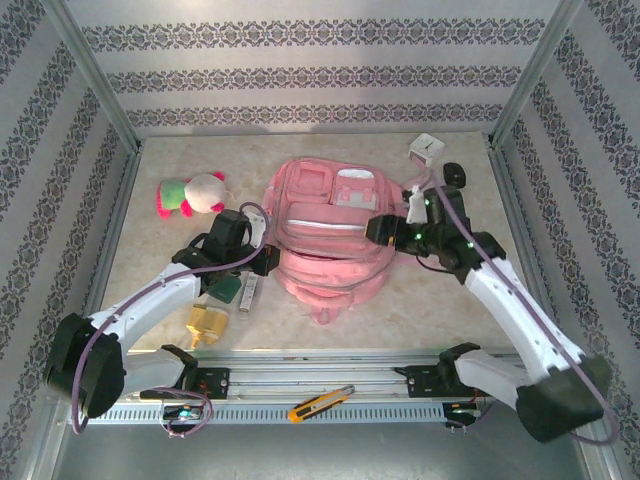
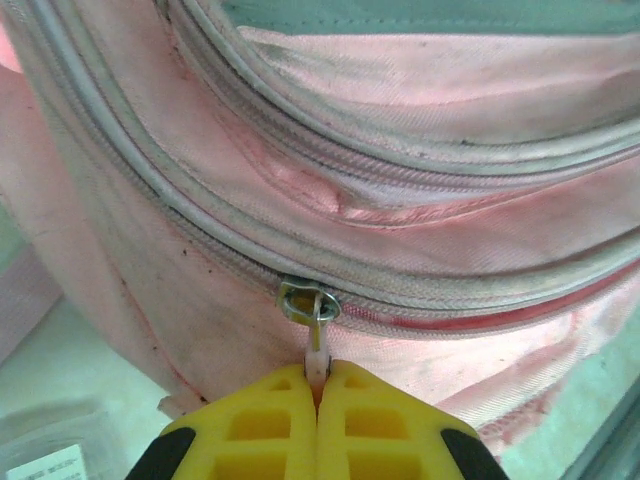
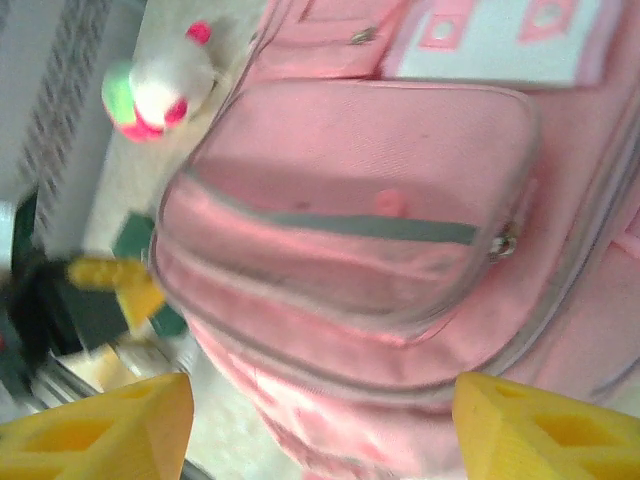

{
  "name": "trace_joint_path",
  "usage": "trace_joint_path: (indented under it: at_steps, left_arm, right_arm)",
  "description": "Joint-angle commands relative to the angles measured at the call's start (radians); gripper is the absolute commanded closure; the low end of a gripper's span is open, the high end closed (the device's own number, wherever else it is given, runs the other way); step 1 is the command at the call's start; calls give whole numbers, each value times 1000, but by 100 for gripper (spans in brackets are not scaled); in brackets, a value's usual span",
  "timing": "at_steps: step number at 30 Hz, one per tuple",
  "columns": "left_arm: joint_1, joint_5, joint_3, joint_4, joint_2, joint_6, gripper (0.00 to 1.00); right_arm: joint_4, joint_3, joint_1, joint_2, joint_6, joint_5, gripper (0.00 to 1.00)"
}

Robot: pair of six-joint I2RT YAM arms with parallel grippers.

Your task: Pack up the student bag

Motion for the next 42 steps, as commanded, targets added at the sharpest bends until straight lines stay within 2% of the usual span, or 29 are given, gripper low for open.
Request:
trace_joint_path:
  at_steps: [1, 6, 9, 14, 16, 19, 22, 24, 27, 29, 33, 34, 37, 42]
  left_arm:
    - [13, 94, -3, 103, -27, 27, 100]
    - [13, 161, 2, 132, -34, 27, 100]
    - [13, 206, 5, 153, -39, 24, 100]
    - [12, 257, 14, 159, -45, 25, 100]
    - [12, 282, 14, 158, -52, 37, 100]
    - [11, 313, 15, 127, -65, 80, 100]
    - [11, 247, 27, 59, -71, 126, 100]
    - [15, 160, 36, 15, -68, 147, 100]
    - [52, 57, 40, -9, -42, 152, 100]
    - [93, 59, 46, -13, -16, 176, 100]
    - [165, 60, 102, -28, 77, 317, 100]
    - [176, 64, 124, -40, 107, 347, 100]
    - [201, 42, 198, -47, 212, 404, 100]
    - [218, -46, 273, 21, 351, 409, 100]
  right_arm:
    - [-104, -6, 98, -59, -299, 235, 32]
    - [33, 12, 282, 11, -481, 270, 33]
    - [117, 51, 375, 131, -646, 203, 33]
    - [252, 109, 452, 333, -818, 191, 33]
    - [286, 123, 453, 386, -846, 215, 34]
    - [321, 117, 449, 431, -897, 270, 40]
    - [297, 104, 443, 430, -962, 271, 67]
    - [263, 87, 435, 400, -1017, 240, 84]
    - [199, 48, 410, 325, -1128, 107, 100]
    - [163, 17, 385, 270, -1189, -1, 100]
    - [68, -7, 301, 177, -1254, -315, 100]
    - [54, -8, 289, 162, -1260, -359, 100]
    - [0, -10, 286, 130, -1292, -399, 100]
    - [-19, -17, 265, 121, -1312, -376, 100]
